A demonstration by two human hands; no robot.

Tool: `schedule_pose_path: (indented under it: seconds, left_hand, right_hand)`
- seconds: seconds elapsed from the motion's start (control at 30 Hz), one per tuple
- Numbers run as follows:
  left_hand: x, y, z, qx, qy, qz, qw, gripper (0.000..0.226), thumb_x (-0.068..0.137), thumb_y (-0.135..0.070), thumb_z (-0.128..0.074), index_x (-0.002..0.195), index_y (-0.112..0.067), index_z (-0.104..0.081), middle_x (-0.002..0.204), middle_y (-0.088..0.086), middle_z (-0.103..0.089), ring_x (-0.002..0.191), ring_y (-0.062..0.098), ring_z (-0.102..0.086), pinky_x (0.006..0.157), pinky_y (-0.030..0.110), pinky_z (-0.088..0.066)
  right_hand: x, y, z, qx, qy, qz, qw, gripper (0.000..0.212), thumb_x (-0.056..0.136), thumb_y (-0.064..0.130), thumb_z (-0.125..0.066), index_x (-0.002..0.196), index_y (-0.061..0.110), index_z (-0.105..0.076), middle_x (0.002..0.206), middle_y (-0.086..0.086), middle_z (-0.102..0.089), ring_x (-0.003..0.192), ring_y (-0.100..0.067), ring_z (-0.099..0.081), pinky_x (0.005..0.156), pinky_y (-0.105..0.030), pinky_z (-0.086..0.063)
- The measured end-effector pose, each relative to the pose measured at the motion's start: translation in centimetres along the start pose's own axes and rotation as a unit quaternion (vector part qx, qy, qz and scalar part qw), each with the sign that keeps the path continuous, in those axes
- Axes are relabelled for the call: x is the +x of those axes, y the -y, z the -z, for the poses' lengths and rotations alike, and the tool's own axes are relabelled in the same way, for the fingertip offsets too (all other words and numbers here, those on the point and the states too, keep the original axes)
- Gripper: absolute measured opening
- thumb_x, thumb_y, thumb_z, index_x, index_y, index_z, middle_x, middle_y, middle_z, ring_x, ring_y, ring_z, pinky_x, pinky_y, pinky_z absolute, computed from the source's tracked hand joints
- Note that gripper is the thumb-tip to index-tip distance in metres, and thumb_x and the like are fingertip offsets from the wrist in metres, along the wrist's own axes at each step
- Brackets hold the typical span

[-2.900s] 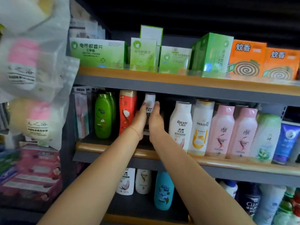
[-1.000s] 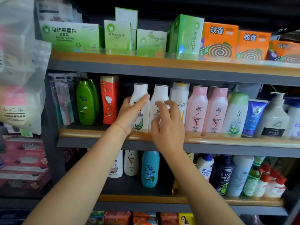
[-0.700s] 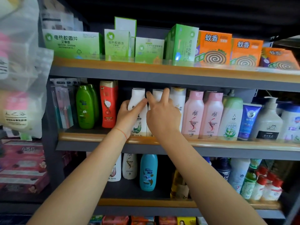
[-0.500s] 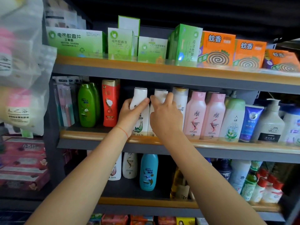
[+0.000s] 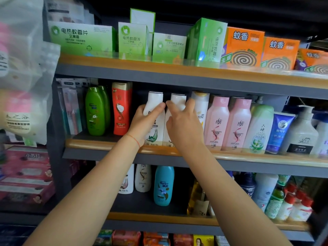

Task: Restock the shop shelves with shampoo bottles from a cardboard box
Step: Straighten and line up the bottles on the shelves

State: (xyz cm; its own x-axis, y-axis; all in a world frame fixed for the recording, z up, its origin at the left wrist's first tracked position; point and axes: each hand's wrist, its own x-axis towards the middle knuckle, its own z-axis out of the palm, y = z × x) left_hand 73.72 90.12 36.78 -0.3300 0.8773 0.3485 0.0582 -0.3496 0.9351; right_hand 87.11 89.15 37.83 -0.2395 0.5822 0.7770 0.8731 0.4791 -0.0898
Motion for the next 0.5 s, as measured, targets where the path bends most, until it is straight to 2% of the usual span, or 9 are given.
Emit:
schedule_pose_path:
  seconds: [0.1,0.17,0.23,0.27,0.3,0.33,0.37,0.43,0.5]
  left_hand:
    - [-0.2,-0.4,1.0,0.0,-0.002,-0.006,1.0,0.056,0.084,-0.067,-0.059,0.126,-0.03,-0.059,0.117,-0.01,-0.068,0.106,0.004,-0.063,0.086,0.026,-0.048]
    - [-0.5,-0.5,2.3,-0.016,-0.089,-0.041,0.995,0.034,0.09,-0.056,-0.055,0.107,-0.029,-0.066,0.108,-0.006,-0.07,0.101,0.008,-0.064,0.082,0.025,-0.045]
    - [-0.8,-0.4,4.2,-0.027,-0.197,-0.082,0.977,0.023,0.085,-0.045,-0.055,0.088,-0.026,-0.067,0.097,0.0,-0.07,0.094,0.016,-0.064,0.083,0.031,-0.049]
    - [-0.8,-0.2,5.3,-0.031,-0.227,-0.092,0.969,0.02,0.083,-0.04,-0.054,0.083,-0.024,-0.067,0.093,0.002,-0.071,0.093,0.019,-0.065,0.085,0.035,-0.049]
    - [-0.8,-0.2,6.2,-0.033,-0.242,-0.095,0.965,0.017,0.084,-0.035,-0.054,0.083,-0.023,-0.066,0.092,0.002,-0.071,0.094,0.021,-0.065,0.086,0.036,-0.049]
    - [-0.4,-0.1,7.1,-0.03,-0.24,-0.084,0.967,0.014,0.087,-0.031,-0.054,0.087,-0.024,-0.067,0.092,-0.001,-0.07,0.096,0.021,-0.065,0.085,0.035,-0.05]
    - [-0.3,-0.2,7.8,-0.024,-0.225,-0.06,0.972,0.014,0.09,-0.03,-0.054,0.095,-0.025,-0.067,0.094,-0.005,-0.069,0.097,0.02,-0.064,0.082,0.033,-0.05]
    - [0.3,-0.1,8.5,-0.017,-0.17,-0.008,0.985,0.028,0.09,-0.037,-0.055,0.112,-0.024,-0.066,0.102,-0.003,-0.068,0.101,0.018,-0.063,0.081,0.03,-0.049]
    - [1.6,0.3,8.7,-0.019,-0.113,0.046,0.992,0.038,0.096,-0.043,-0.05,0.126,-0.023,-0.063,0.115,0.003,-0.068,0.11,0.021,-0.063,0.089,0.034,-0.049]
  right_hand:
    - [-0.6,0.9,0.5,0.01,-0.06,0.004,0.998,0.058,0.087,0.011,-0.058,0.143,0.023,-0.046,0.123,-0.022,-0.045,0.074,-0.033,-0.056,0.049,-0.031,-0.039]
    - [-1.1,2.2,0.4,0.077,-0.108,0.044,0.99,0.044,0.086,0.012,-0.057,0.13,0.015,-0.057,0.113,-0.018,-0.051,0.06,-0.03,-0.051,0.044,-0.029,-0.038]
    - [-1.6,4.0,-0.3,0.192,-0.091,0.083,0.974,0.025,0.089,0.013,-0.053,0.111,0.009,-0.064,0.099,-0.011,-0.056,0.058,-0.026,-0.052,0.048,-0.033,-0.045]
    - [-1.7,5.0,-0.9,0.258,-0.059,0.081,0.961,0.022,0.091,0.012,-0.051,0.107,0.009,-0.065,0.096,-0.009,-0.058,0.06,-0.02,-0.053,0.055,-0.032,-0.048]
    - [-1.6,6.1,-1.6,0.324,-0.015,0.065,0.944,0.022,0.093,0.012,-0.051,0.109,0.011,-0.066,0.098,-0.006,-0.059,0.064,-0.013,-0.054,0.064,-0.024,-0.048]
    - [-1.4,7.2,-2.4,0.377,0.033,0.043,0.925,0.025,0.096,0.013,-0.05,0.116,0.014,-0.065,0.103,-0.005,-0.06,0.072,-0.007,-0.056,0.072,-0.015,-0.046]
    - [-1.0,8.3,-2.9,0.419,0.073,0.012,0.905,0.029,0.098,0.016,-0.049,0.124,0.016,-0.061,0.11,-0.003,-0.06,0.085,-0.005,-0.057,0.081,-0.013,-0.044]
    - [0.2,10.4,-4.1,0.482,0.124,-0.074,0.864,0.038,0.102,0.027,-0.045,0.139,0.019,-0.048,0.122,0.003,-0.053,0.108,-0.009,-0.053,0.093,-0.021,-0.04]
    - [1.8,12.2,-4.8,0.534,0.152,-0.174,0.813,0.049,0.104,0.037,-0.042,0.148,0.017,-0.036,0.127,0.0,-0.05,0.117,-0.014,-0.048,0.094,-0.021,-0.032]
